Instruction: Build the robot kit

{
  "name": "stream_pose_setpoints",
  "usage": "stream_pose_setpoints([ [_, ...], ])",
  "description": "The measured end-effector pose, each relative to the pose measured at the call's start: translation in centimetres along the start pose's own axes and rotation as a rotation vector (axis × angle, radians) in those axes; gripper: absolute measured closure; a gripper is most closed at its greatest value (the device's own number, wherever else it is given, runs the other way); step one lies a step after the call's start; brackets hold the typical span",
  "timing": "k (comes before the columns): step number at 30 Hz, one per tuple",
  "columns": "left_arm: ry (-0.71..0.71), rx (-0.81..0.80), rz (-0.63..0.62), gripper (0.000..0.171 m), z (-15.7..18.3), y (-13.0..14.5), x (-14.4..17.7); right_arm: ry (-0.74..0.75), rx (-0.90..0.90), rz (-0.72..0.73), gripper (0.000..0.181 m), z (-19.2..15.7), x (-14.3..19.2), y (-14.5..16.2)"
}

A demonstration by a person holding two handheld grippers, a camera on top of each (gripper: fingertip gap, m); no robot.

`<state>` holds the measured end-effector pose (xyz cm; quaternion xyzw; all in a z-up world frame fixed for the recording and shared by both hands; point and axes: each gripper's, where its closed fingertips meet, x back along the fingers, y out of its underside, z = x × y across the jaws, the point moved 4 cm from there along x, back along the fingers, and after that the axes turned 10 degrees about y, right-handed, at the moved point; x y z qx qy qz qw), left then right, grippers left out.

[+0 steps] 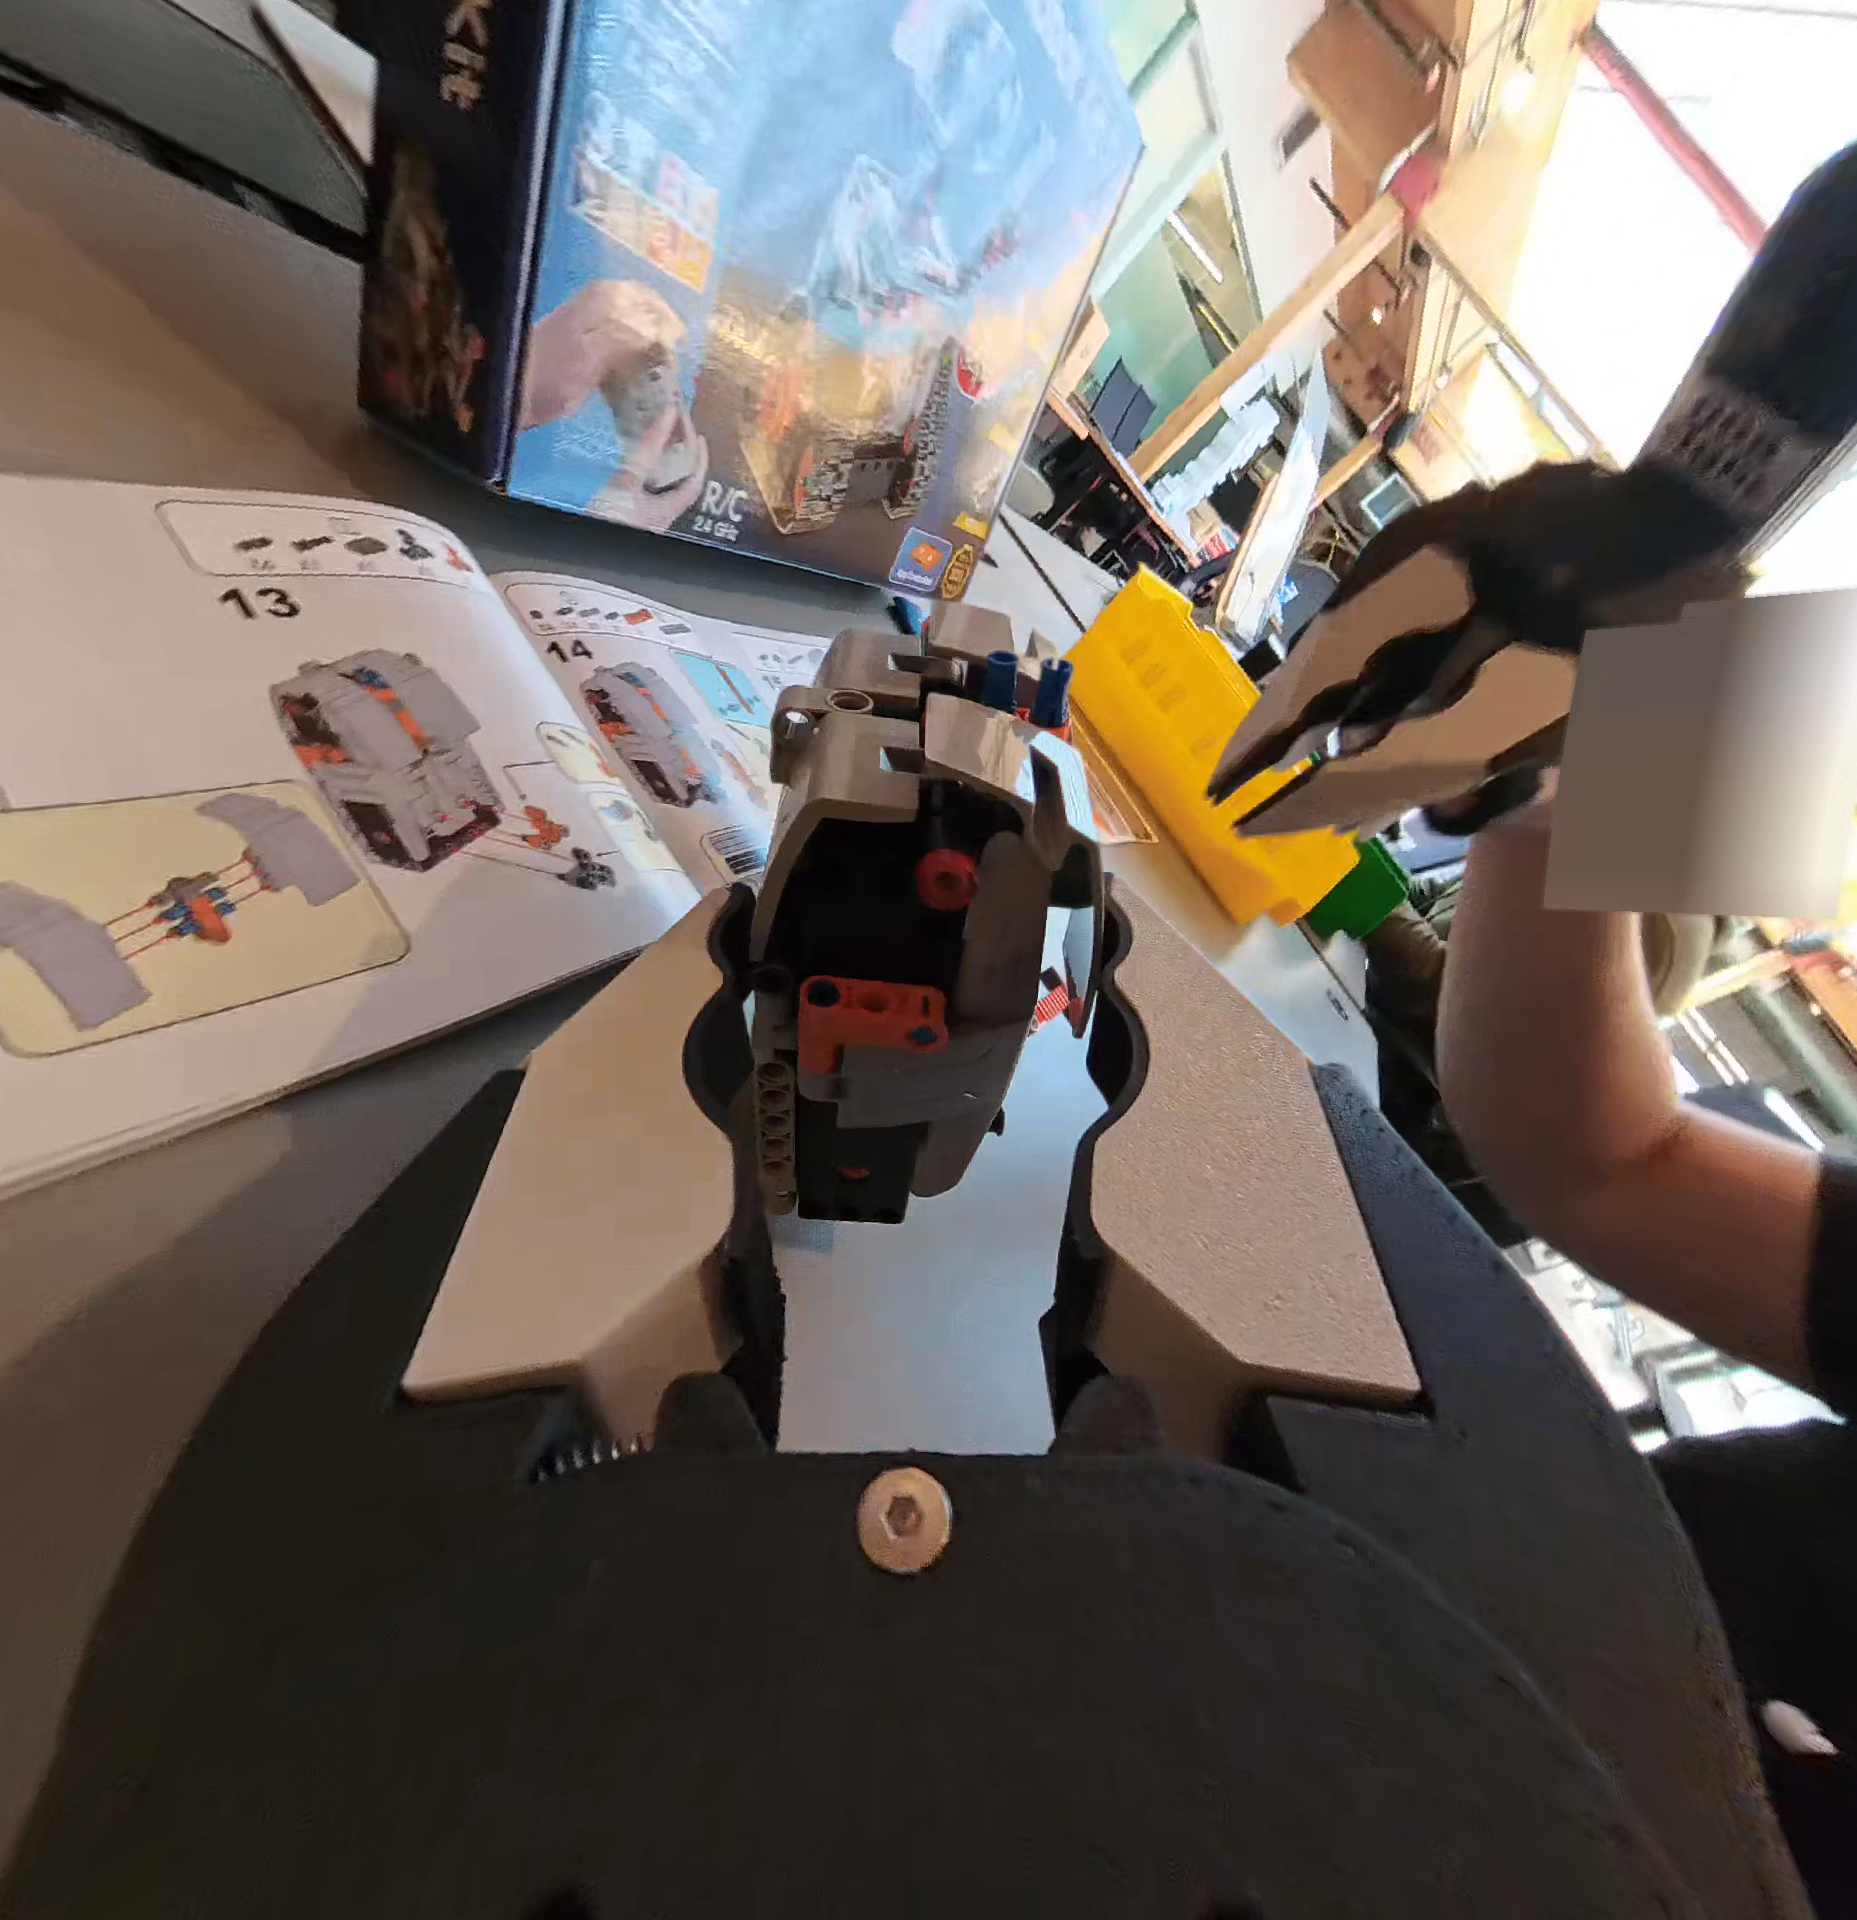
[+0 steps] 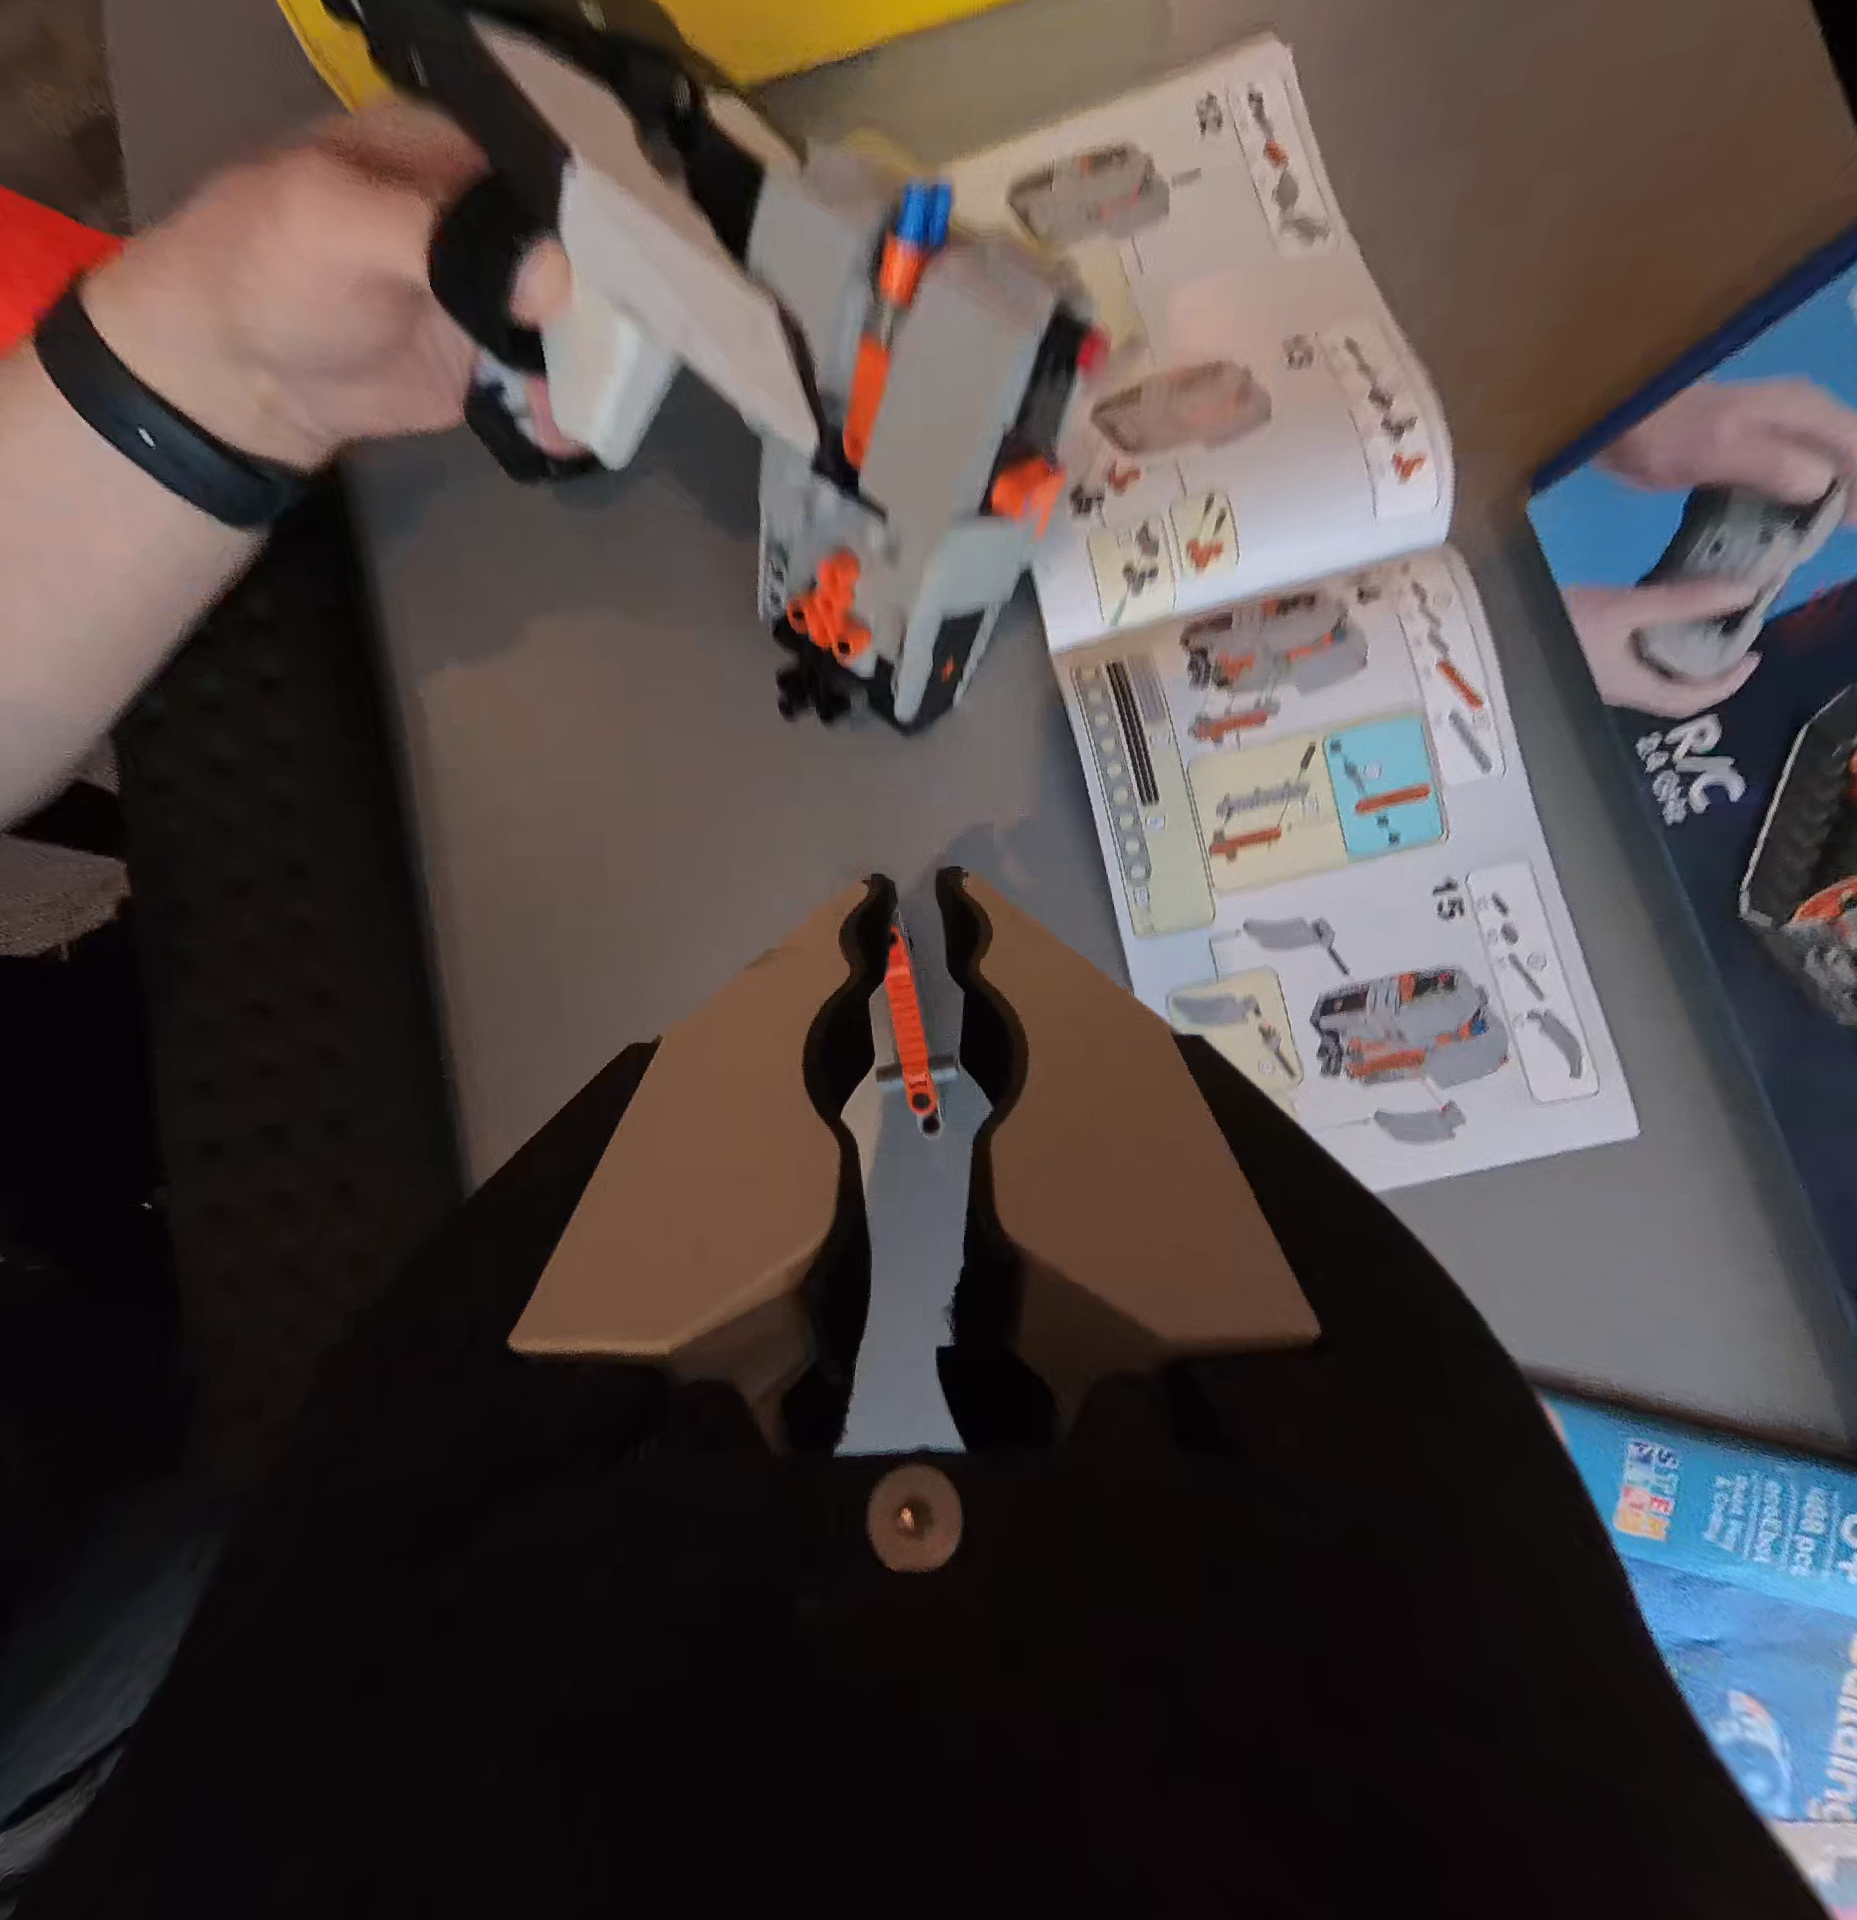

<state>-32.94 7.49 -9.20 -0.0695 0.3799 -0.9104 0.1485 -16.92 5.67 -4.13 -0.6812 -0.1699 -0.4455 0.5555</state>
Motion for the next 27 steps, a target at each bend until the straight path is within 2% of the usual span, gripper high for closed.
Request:
stream_pose_setpoints([
  [5,-0.039,-0.047,-0.011,0.108,0.1,-0.1,0.3,-0.065,0.01,-0.089,0.155,-1.1,-2.4,3.8],
  [11,-0.052,-0.087,-0.025,0.108,0.4,0.1,0.2,0.033,0.221,-0.247,0.153,-1.9,-5.0,5.1],
  [14,-0.052,-0.086,-0.027,0.107,0.4,0.1,0.1,0.083,0.316,-0.335,0.154,-1.8,-6.0,5.9],
  [18,-0.055,-0.073,-0.027,0.107,0.3,0.1,0.3,0.098,0.355,-0.368,0.163,-1.6,-7.0,6.3],
  [19,-0.058,-0.07,-0.026,0.108,0.3,0.1,0.3,0.079,0.358,-0.386,0.173,-1.8,-7.1,6.6],
  [20,-0.064,-0.068,-0.025,0.107,0.3,0.1,0.4,0.083,0.348,-0.381,0.174,-1.7,-7.1,6.6],
  [22,-0.078,-0.063,-0.017,0.107,0.2,0.0,0.8,0.079,0.266,-0.319,0.174,-1.5,-6.6,6.2],
  [23,-0.088,-0.06,-0.008,0.107,0.1,0.0,1.1,0.072,0.203,-0.24,0.175,-1.4,-6.1,5.7],
  [27,-0.118,-0.032,0.03,0.108,-0.2,-0.2,1.7,0.095,-0.186,0.222,0.175,1.6,-2.5,3.6],
])
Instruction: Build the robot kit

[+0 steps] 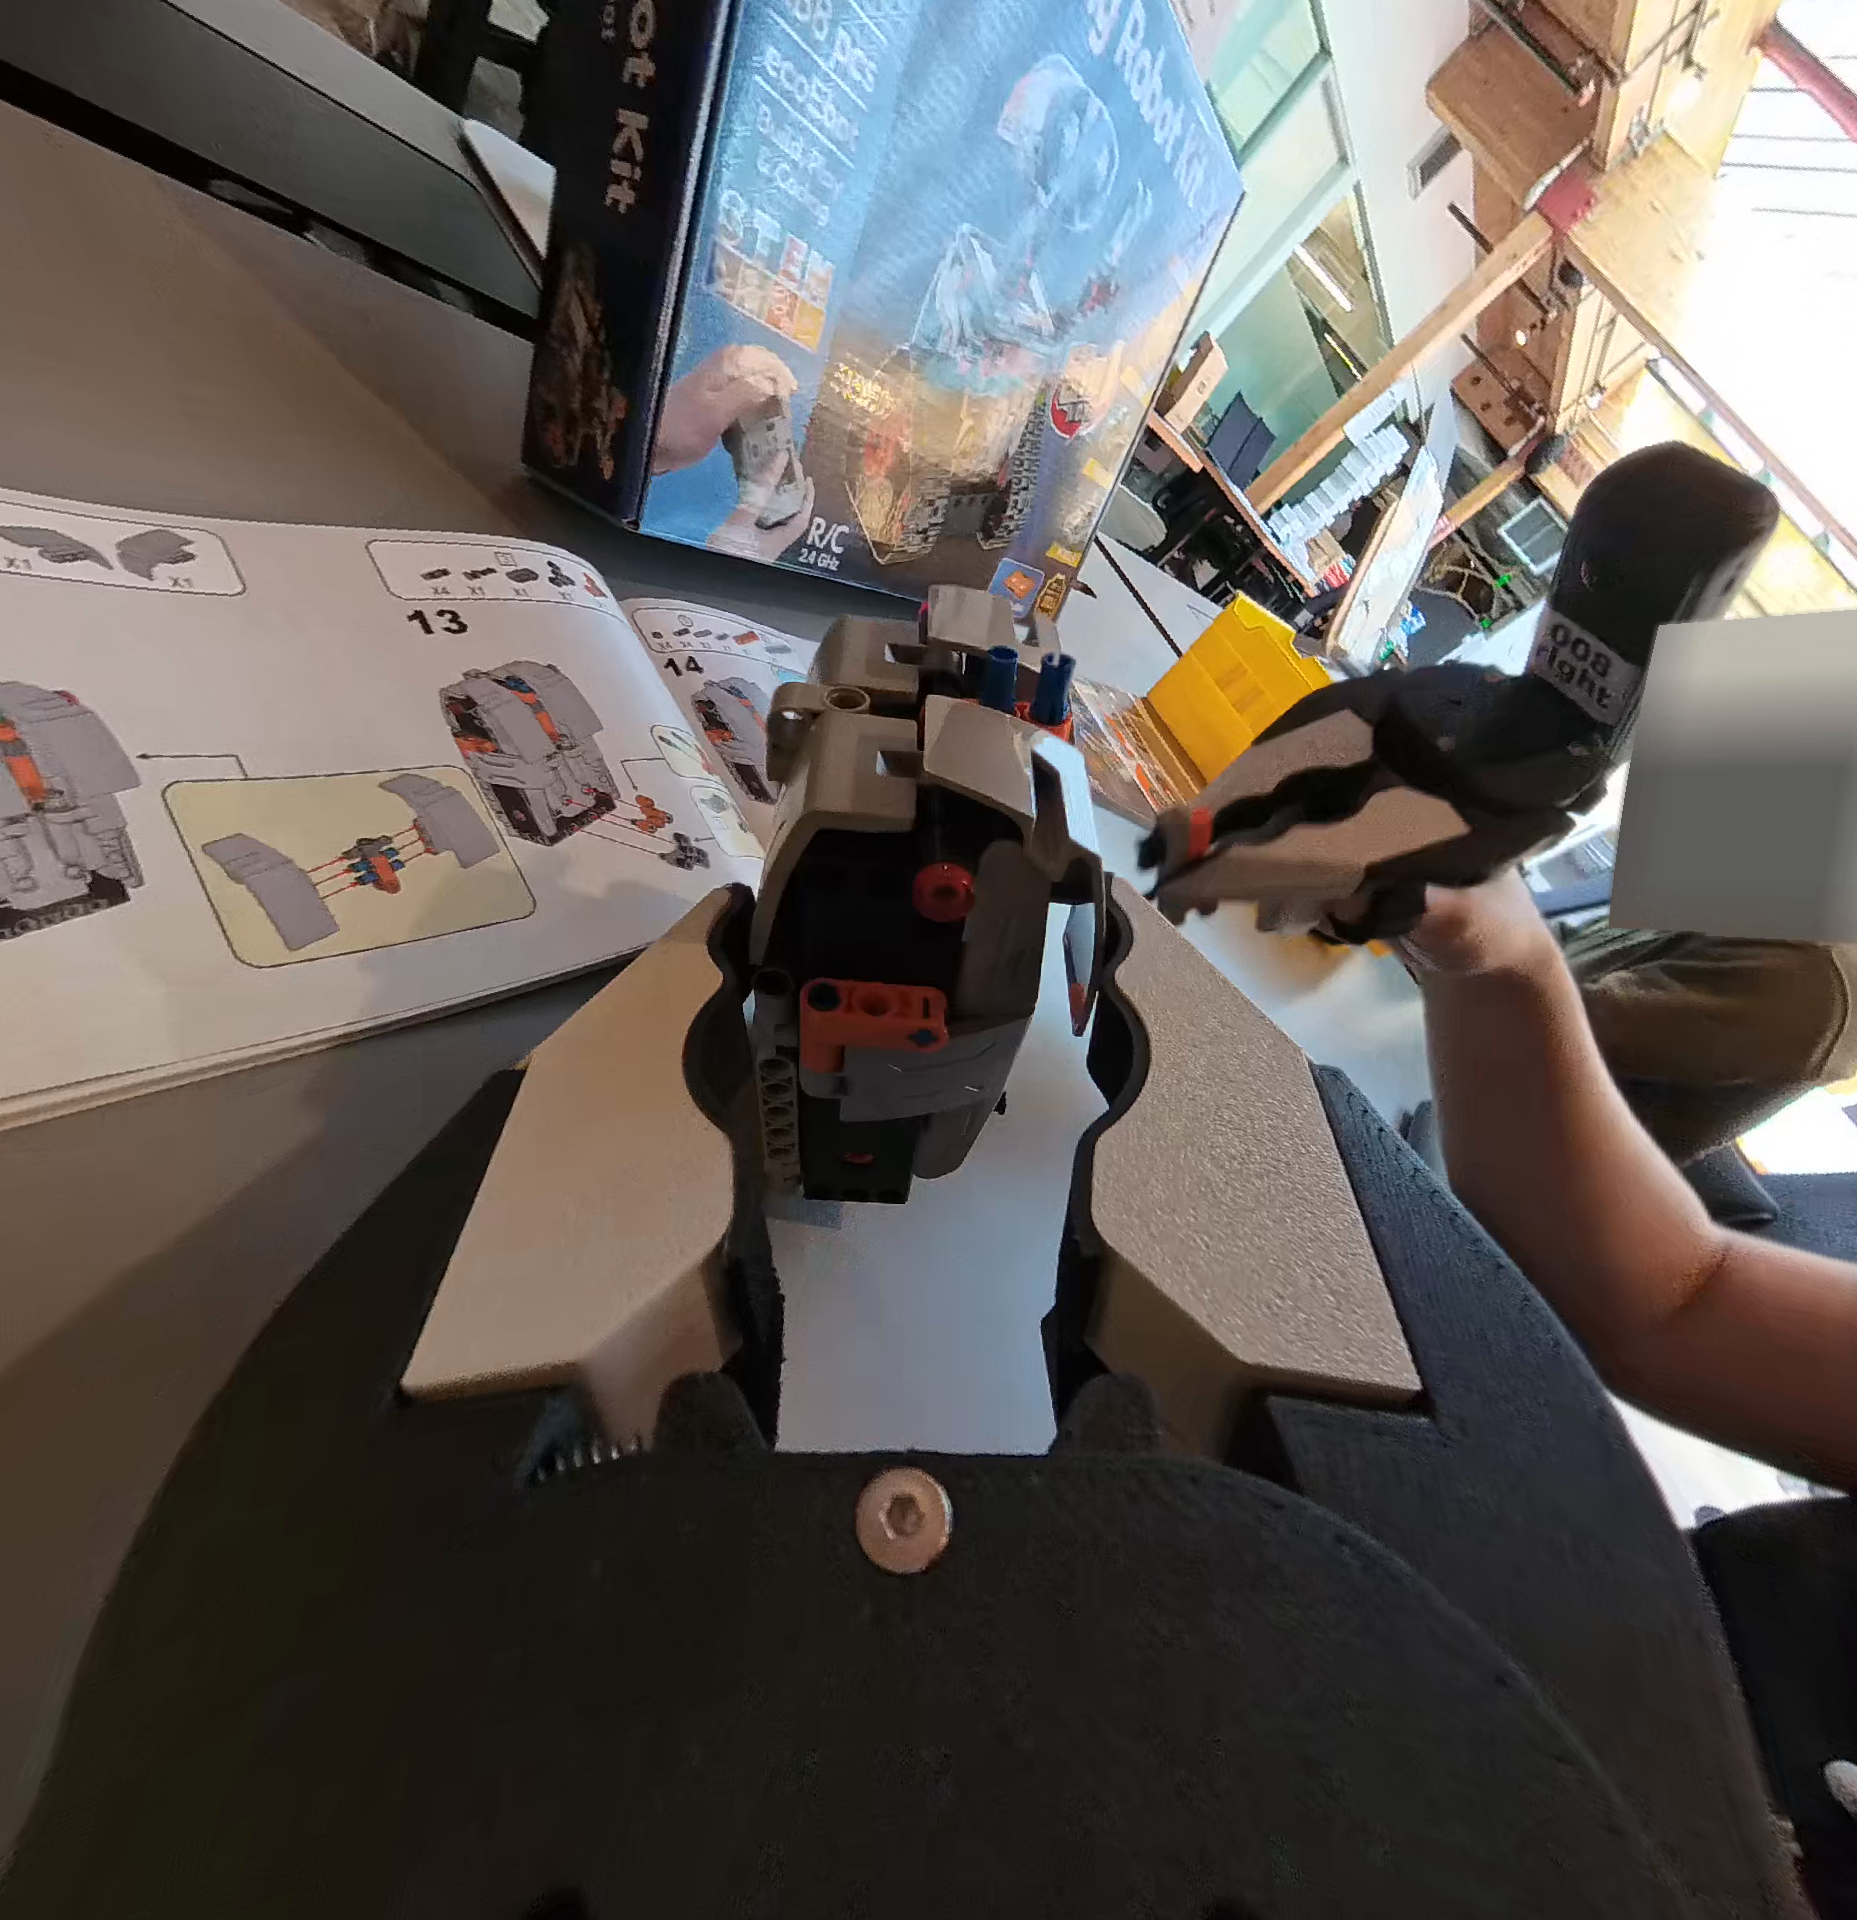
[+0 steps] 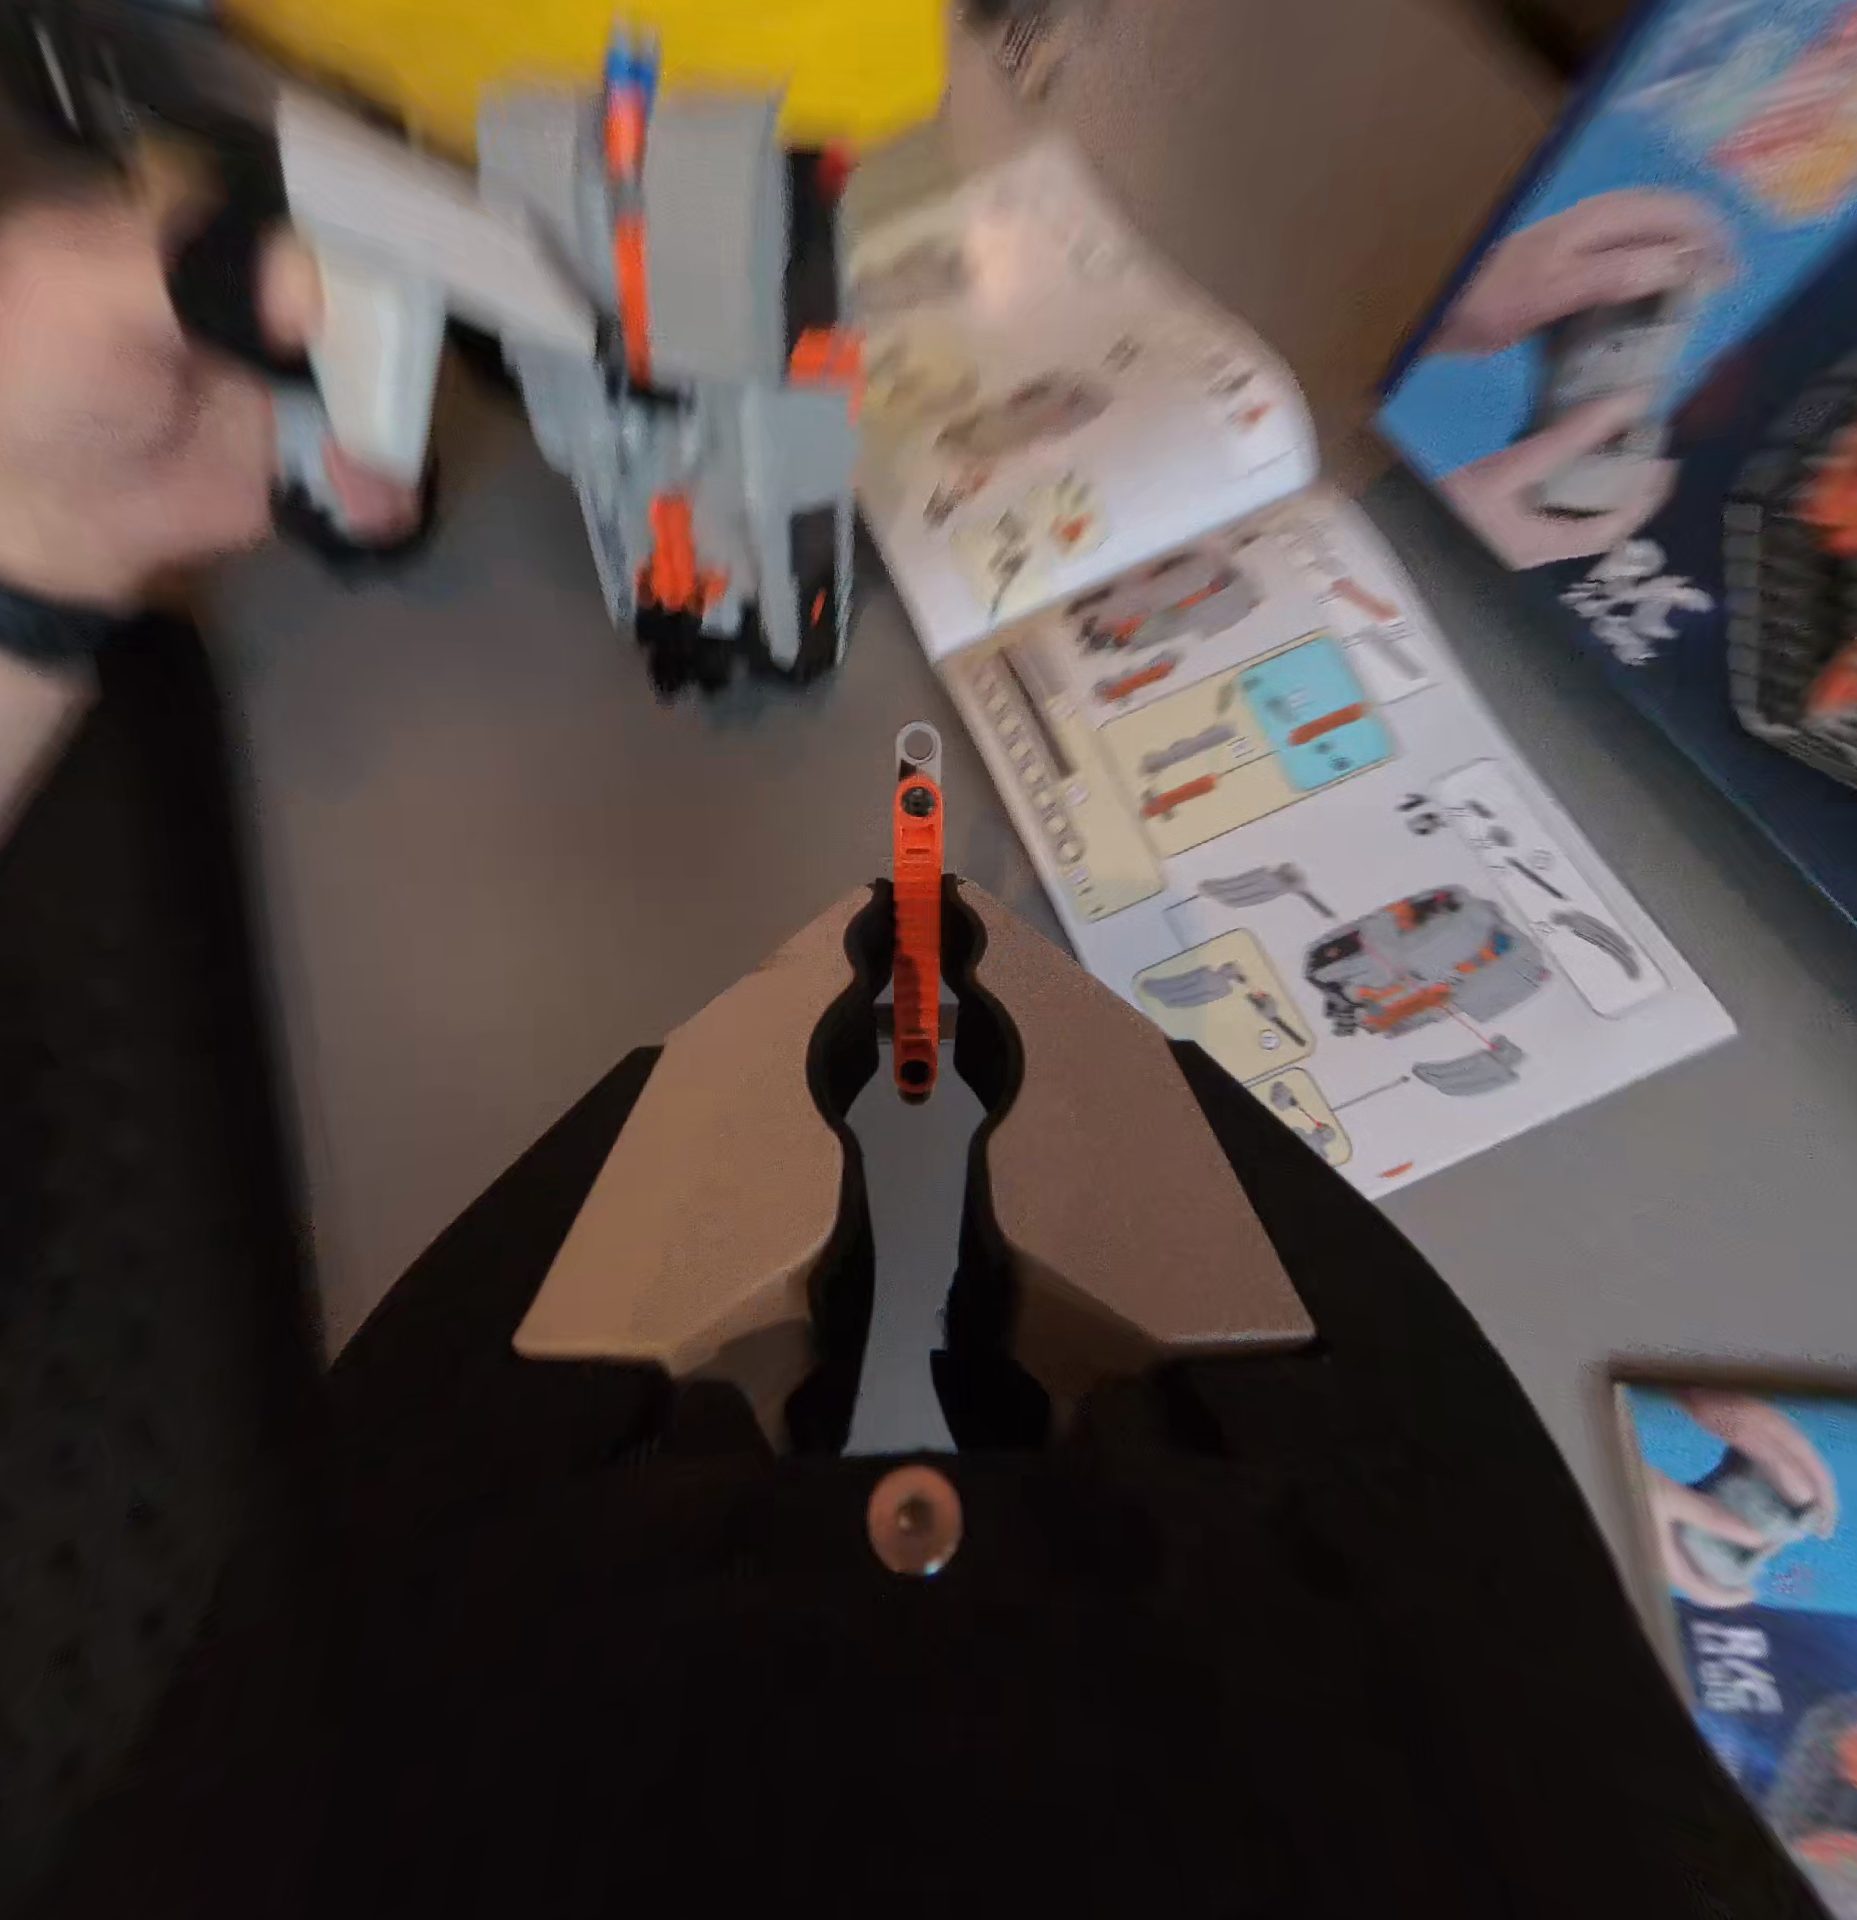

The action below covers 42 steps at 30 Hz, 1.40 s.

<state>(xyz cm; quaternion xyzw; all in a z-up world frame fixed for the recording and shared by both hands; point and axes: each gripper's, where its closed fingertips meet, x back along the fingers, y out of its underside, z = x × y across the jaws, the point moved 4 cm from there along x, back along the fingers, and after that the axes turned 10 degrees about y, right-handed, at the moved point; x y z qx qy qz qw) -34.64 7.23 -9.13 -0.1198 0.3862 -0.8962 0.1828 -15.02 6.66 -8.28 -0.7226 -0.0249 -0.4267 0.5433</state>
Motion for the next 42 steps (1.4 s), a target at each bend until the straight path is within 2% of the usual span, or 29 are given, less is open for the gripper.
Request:
stream_pose_setpoints([
  [2,-0.004,0.011,0.007,0.108,-0.1,0.0,0.0,0.025,-0.221,0.172,0.175,2.4,1.6,-0.6],
  [5,-0.015,-0.009,-0.001,0.108,0.1,0.0,-0.1,0.154,-0.371,0.331,0.175,5.6,3.6,-0.3],
  [11,-0.028,-0.04,-0.01,0.108,0.4,0.1,-0.4,0.486,-0.308,0.412,0.175,7.7,4.7,-0.3],
  [17,-0.026,-0.051,-0.016,0.108,0.5,0.1,-0.6,0.636,-0.2,0.392,0.175,7.4,4.6,-0.2],
  [27,-0.02,-0.049,-0.007,0.108,0.4,0.1,-0.7,0.597,-0.259,0.427,0.175,7.2,4.6,-0.3],
  [42,-0.017,-0.037,0.002,0.108,0.4,0.1,-0.8,0.295,-0.382,0.438,0.175,5.6,3.3,-0.4],
])
